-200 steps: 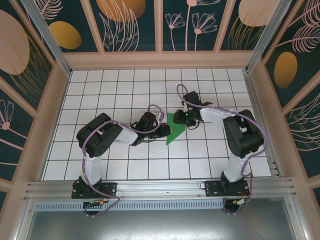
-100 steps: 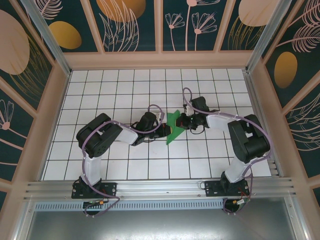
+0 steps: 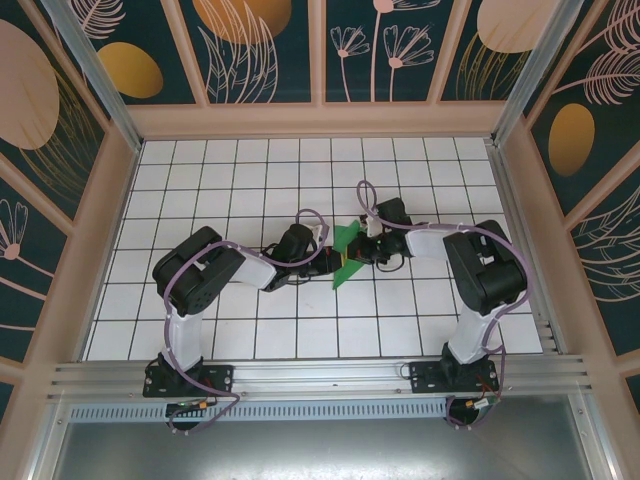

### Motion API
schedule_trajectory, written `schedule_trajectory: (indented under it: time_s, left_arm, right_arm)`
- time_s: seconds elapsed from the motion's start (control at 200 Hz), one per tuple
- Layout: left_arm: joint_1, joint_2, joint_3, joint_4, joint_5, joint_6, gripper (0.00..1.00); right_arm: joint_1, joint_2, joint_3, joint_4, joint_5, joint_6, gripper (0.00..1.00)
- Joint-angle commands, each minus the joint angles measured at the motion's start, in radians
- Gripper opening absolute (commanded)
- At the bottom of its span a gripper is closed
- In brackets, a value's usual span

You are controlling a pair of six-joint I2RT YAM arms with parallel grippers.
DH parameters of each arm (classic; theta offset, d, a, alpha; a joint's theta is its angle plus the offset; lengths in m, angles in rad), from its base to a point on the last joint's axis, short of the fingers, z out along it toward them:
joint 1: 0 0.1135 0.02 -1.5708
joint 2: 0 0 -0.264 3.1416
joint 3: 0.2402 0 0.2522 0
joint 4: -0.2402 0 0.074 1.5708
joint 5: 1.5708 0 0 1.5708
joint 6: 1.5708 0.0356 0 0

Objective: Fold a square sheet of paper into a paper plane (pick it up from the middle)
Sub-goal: Fourth fold the wing at the center of the table.

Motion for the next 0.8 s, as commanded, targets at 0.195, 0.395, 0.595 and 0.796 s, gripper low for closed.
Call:
schedule_trajectory:
  time_s: [0.195, 0.395, 0.595, 0.796]
  left_arm:
    - [0.001, 0.052, -0.025, -0.21, -0.064, 0.036, 0.0]
    - [-0.001, 0.051, -0.029, -0.222, -0.073, 0.04, 0.0]
    - [0.0, 0.051, -0.023, -0.224, -0.076, 0.044, 0.0]
    - [0.001, 0.051, -0.019, -0.229, -0.079, 0.046, 0.0]
  right_arm:
    - [-0.005, 0.048, 0.043, -0.015, 0.049, -0.036, 0.0]
    - [-0.043, -0.009, 0.034, -0.022, 0.128, -0.02, 0.0]
    - [-0.013, -0.071, 0.039, -0.004, 0.074, -0.039, 0.0]
    - [0.01, -0.039, 0.048, 0.017, 0.038, -0.035, 0.0]
